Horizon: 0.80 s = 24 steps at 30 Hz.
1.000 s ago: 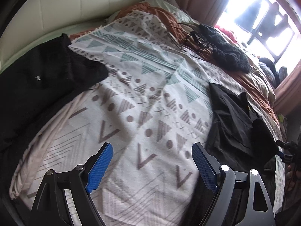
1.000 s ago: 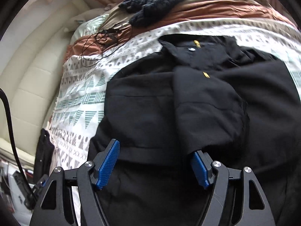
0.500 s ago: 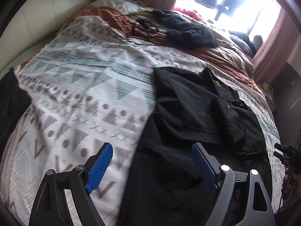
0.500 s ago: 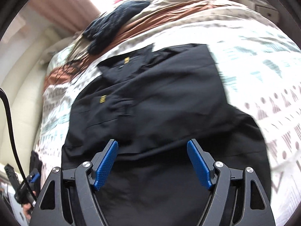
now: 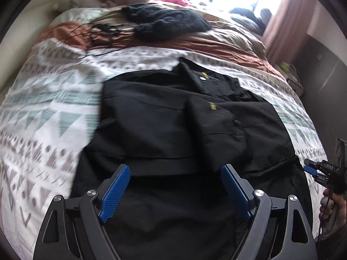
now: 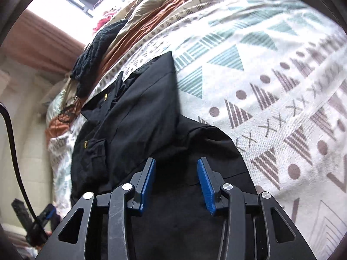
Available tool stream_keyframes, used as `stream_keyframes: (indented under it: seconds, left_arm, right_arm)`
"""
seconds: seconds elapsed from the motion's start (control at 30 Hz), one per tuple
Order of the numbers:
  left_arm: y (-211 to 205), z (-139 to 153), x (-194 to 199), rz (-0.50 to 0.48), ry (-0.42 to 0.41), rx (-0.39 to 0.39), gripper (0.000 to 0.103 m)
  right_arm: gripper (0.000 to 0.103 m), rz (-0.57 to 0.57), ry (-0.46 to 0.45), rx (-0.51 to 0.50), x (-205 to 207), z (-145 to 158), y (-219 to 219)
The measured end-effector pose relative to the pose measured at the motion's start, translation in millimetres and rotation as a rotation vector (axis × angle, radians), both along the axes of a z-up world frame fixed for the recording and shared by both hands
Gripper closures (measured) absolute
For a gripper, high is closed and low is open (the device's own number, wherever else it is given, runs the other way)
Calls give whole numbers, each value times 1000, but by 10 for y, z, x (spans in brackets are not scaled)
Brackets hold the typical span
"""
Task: Fold large clothes
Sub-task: 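Grasp and lift the velcro cuff with the left tool while the right tool pinches the jacket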
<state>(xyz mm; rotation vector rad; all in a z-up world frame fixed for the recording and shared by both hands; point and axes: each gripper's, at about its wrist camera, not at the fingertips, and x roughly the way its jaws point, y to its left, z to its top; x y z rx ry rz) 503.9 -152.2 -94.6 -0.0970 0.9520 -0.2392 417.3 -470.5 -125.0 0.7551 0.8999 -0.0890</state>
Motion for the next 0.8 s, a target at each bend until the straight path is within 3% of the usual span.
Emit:
stream_keyframes:
  seconds: [0.27, 0.5, 0.67, 0.8]
  left_arm:
    - [-807, -126, 221, -139, 9, 41, 17]
    - [-1439, -417, 450, -221, 72, 116, 17]
    - [-1697, -682, 593, -223, 124, 177, 17]
    - [-1802, -888, 686, -213, 137, 284, 19]
  right_arm:
    - [59, 30, -8, 138, 189, -393, 21]
    - [59, 13, -54, 193, 153, -554, -33]
    - [59, 39, -48, 95, 156, -509, 92]
    - [59, 40, -55, 100, 160, -520, 62]
